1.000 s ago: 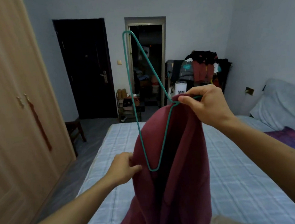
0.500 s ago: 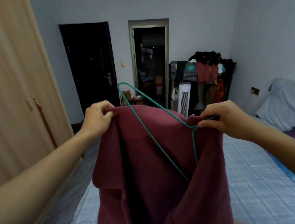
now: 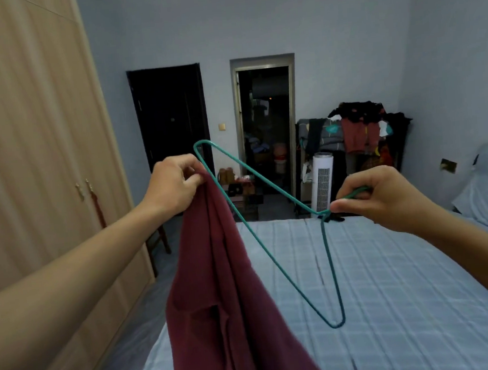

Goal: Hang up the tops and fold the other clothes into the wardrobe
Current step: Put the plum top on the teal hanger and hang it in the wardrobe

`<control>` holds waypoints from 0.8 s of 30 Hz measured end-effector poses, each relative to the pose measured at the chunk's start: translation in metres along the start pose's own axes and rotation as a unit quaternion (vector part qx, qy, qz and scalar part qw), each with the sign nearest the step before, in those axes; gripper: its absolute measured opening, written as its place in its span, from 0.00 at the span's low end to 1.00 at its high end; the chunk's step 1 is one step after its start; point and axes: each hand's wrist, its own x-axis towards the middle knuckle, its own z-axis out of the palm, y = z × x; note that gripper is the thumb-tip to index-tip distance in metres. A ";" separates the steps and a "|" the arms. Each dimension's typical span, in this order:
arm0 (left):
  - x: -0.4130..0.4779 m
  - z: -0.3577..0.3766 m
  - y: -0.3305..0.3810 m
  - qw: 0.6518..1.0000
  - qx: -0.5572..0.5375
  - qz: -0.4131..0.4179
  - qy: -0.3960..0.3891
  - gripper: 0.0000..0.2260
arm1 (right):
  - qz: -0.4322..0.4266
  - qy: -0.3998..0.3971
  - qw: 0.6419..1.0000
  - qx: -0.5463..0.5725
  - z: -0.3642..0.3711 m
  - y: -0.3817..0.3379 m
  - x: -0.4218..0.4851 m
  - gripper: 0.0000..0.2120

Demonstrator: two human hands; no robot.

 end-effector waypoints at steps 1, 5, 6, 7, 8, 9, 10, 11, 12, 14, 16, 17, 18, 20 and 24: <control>-0.001 0.001 -0.001 1.000 -0.001 -0.008 -0.002 0.05 | 0.014 -0.017 0.999 0.035 0.000 0.000 0.000 0.11; 0.002 -0.004 -0.009 0.999 -0.005 -0.039 -0.022 0.07 | 0.045 -0.104 0.988 0.105 0.002 0.001 -0.004 0.09; 0.003 -0.006 -0.010 0.999 -0.012 -0.039 -0.028 0.06 | 0.045 -0.118 0.987 0.101 0.001 0.001 -0.004 0.09; 0.004 -0.009 -0.011 0.998 -0.023 -0.040 -0.033 0.06 | 0.047 -0.126 0.986 0.097 0.000 0.000 -0.003 0.09; 0.005 -0.012 -0.011 0.998 -0.033 -0.045 -0.036 0.07 | 0.050 -0.128 0.986 0.091 -0.003 0.000 -0.001 0.09; 0.007 -0.015 -0.012 0.997 -0.040 -0.051 -0.034 0.08 | 0.045 -0.123 0.989 0.074 -0.007 -0.001 0.001 0.10; 0.009 -0.019 -0.012 0.997 -0.043 -0.057 -0.028 0.09 | 0.032 -0.117 0.992 0.045 -0.011 -0.003 0.003 0.10; 0.011 -0.022 -0.012 0.997 -0.047 -0.063 -0.023 0.10 | 0.019 -0.115 0.993 0.015 -0.014 -0.005 0.005 0.09; 0.012 -0.025 -0.012 0.996 -0.054 -0.069 -0.020 0.11 | 0.010 -0.116 0.993 -0.007 -0.017 -0.007 0.007 0.08; 0.014 -0.030 -0.011 0.994 -0.069 -0.079 -0.020 0.09 | -0.004 -0.131 0.990 -0.044 -0.016 -0.015 0.008 0.08; 0.015 -0.033 -0.010 0.994 -0.075 -0.083 -0.018 0.07 | -0.027 -0.139 0.985 -0.096 -0.006 -0.021 0.010 0.10; 0.015 -0.034 -0.009 0.994 -0.076 -0.083 -0.014 0.06 | -0.034 -0.138 0.982 -0.120 0.001 -0.024 0.012 0.11; 0.016 -0.035 -0.007 0.994 -0.074 -0.081 -0.011 0.06 | -0.034 -0.135 0.981 -0.138 0.008 -0.027 0.013 0.13; 0.015 -0.035 -0.004 0.995 -0.068 -0.077 -0.009 0.06 | -0.013 -0.130 0.980 -0.149 0.018 -0.032 0.015 0.14; 0.009 -0.036 -0.003 0.995 -0.067 -0.074 -0.013 0.07 | 0.048 -0.137 0.976 -0.160 0.024 -0.039 0.017 0.14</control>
